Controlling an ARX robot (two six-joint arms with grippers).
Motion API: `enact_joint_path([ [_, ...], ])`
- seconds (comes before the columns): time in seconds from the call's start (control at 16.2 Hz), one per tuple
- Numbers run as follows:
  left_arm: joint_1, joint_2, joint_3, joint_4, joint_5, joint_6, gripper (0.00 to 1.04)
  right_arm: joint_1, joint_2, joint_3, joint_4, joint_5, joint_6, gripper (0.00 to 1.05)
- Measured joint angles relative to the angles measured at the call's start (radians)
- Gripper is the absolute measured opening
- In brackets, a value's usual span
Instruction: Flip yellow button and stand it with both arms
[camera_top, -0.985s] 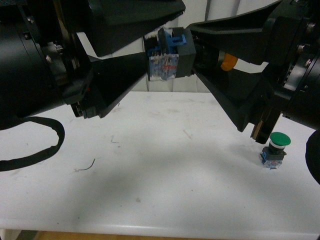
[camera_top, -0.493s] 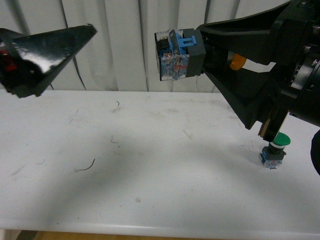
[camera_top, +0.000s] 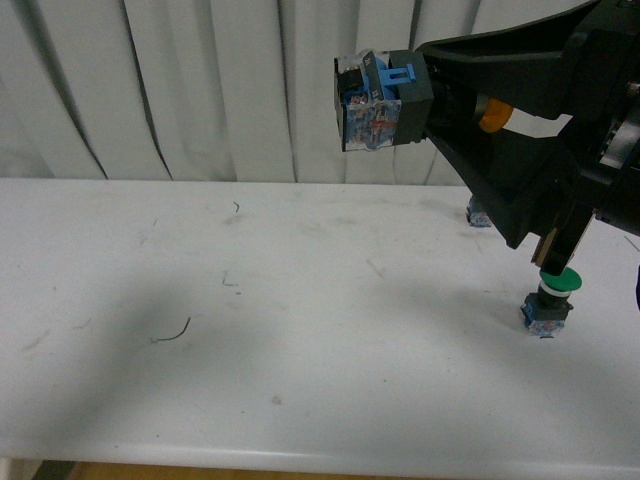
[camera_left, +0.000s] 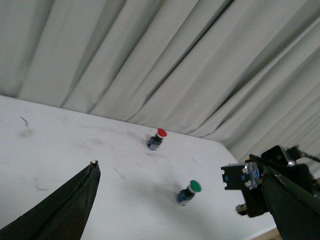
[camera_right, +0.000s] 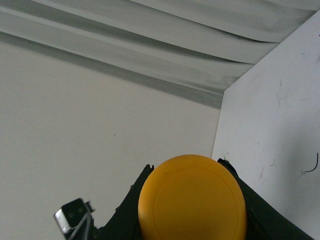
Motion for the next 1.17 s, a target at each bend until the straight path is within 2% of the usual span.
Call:
enact_joint_path([
  [0.12, 0.043, -0.281, -0.003, -0.298, -0.056, 0.229, 0.98, 0.0, -0.001, 0.0, 0.0, 0.002, 0.0, 0.34],
  [0.25, 0.09, -0.503, -0.001, -0.546, -0.103, 0.384, 0.98, 0.0, -0.001, 0.0, 0.0, 0.002, -0.001, 0.34],
  [0.37, 0.069, -0.666, 0.008, -0.735, -0.166, 0.483, 0.98, 0.005, -0.001, 0.002, 0.0, 0.002, -0.002, 0.34],
  [0.49, 0.061, -0.721, 0.014, -0.771, -0.19, 0.523, 0.98, 0.01, -0.001, 0.006, -0.001, 0.002, -0.009, 0.34],
  [0.55, 0.038, -0.723, 0.02, -0.807, -0.266, 0.543, 0.94, 0.016, -0.003, 0.009, 0.002, 0.002, -0.013, 0.34],
  [0.62, -0.05, -0.739, 0.005, -0.823, -0.424, 0.555, 0.84, 0.024, -0.003, 0.013, 0.0, 0.002, -0.019, 0.34],
  [0.8, -0.081, -0.777, -0.036, -0.803, -0.546, 0.565, 0.69, 0.026, -0.003, 0.013, 0.001, 0.003, -0.024, 0.34],
  [0.86, -0.075, -0.789, -0.061, -0.797, -0.594, 0.565, 0.6, 0.026, -0.004, 0.013, 0.002, 0.003, -0.026, 0.34],
  [1.05, -0.074, -0.82, -0.122, -0.78, -0.597, 0.565, 0.35, 0.027, -0.005, 0.013, 0.001, 0.003, -0.034, 0.34],
  [1.11, -0.074, -0.839, -0.146, -0.768, -0.598, 0.565, 0.2, 0.027, -0.005, 0.013, 0.001, 0.007, -0.039, 0.34],
  [1.17, -0.074, -0.85, -0.158, -0.761, -0.598, 0.566, 0.11, 0.027, -0.005, 0.013, 0.001, 0.008, -0.043, 0.34],
])
